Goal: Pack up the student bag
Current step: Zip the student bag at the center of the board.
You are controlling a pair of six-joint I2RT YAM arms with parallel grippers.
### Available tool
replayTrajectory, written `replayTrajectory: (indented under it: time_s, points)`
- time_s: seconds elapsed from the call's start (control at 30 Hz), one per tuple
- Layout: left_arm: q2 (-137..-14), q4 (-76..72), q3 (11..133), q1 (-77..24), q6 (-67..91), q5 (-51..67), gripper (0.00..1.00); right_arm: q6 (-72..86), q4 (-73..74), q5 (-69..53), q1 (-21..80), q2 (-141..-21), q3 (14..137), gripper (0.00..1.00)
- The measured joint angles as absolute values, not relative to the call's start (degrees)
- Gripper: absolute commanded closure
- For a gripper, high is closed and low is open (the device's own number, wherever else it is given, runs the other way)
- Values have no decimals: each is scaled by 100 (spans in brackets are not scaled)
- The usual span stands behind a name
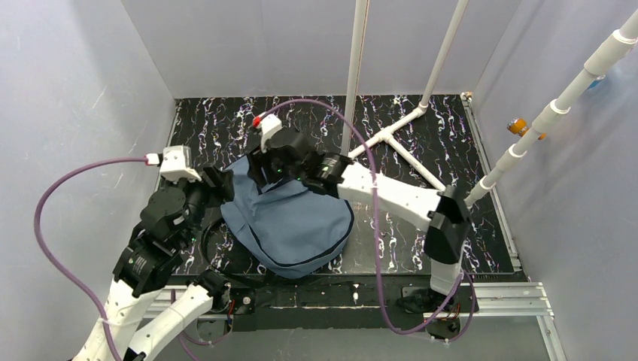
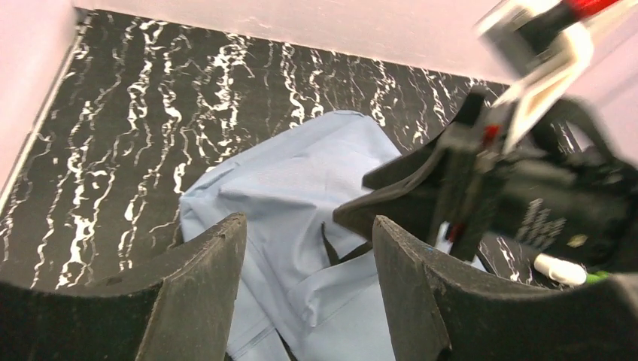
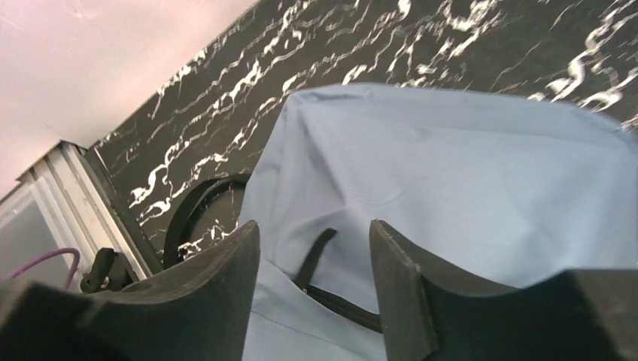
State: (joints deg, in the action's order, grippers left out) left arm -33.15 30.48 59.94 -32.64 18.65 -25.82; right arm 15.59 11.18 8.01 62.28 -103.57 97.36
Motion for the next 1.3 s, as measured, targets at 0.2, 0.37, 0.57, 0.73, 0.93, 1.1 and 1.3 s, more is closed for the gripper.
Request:
replayTrajectory:
  time_s: [0.2,0.37,0.57,0.73,0.93,1.1,1.3]
  points:
    - [-2849,3159,5867,-3264,1857,-3033,38,1590,1750,1090,6637,-11161,10180,43]
    - [-2814,3203,5765,-3264,1868,-3111,37,1466,1959,1507,6794,-11290,10145,46]
    - [-2816,3253,5647,-3264,1977,-3105,37,1223,1953,2014,6882,-11345,10147,66]
    - [-2816,3288,5500,-3264,2093,-3065,37,991,1894,2381,6991,-11509,10147,82]
    - [-2812,3413,5297,-3264,2279,-3015,37,937,1815,2353,7026,-11515,10147,99]
    - [-2792,3461,5061,-3264,2473,-2884,37,1197,1728,2095,6945,-11489,10116,99]
    - [-2991,3500,4641,-3264,2851,-2563,37,1747,1168,1551,6709,-10906,9308,99]
